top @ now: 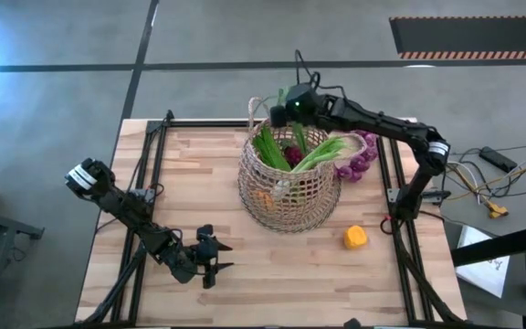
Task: Build produce basket
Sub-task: Put the scallions into the basket
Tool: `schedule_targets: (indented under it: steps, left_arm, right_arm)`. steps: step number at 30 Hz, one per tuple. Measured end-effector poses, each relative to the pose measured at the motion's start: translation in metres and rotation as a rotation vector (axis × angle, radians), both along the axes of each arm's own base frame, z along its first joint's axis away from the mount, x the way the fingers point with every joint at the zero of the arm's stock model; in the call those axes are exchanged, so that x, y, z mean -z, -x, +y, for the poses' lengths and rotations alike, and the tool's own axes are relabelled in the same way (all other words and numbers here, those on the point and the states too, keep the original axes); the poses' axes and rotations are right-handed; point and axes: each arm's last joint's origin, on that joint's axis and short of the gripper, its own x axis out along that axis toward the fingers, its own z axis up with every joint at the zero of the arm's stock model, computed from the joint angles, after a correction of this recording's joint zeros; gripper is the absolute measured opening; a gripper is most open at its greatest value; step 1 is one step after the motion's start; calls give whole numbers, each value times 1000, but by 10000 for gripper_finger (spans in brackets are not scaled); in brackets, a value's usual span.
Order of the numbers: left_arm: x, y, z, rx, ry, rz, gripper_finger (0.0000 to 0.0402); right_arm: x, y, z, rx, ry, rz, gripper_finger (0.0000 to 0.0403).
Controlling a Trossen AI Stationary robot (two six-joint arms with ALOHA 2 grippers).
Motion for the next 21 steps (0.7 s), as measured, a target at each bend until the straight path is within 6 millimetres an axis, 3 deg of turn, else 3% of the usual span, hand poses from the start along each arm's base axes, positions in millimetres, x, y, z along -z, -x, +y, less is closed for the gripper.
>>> schedule_targets:
  steps: [7, 13, 21]
  left_arm:
    - [0, 0, 0, 0, 1, -1, 201]
    - [0, 0, 0, 0, 1, -1, 201]
    - [0, 0, 0, 0, 1, -1, 201]
  right_arm:
    - [-9, 2, 21, -45, -66, -27, 18]
    - [8, 9, 27, 1, -147, 89, 18]
    - [40, 0, 24, 12, -184, 176, 37]
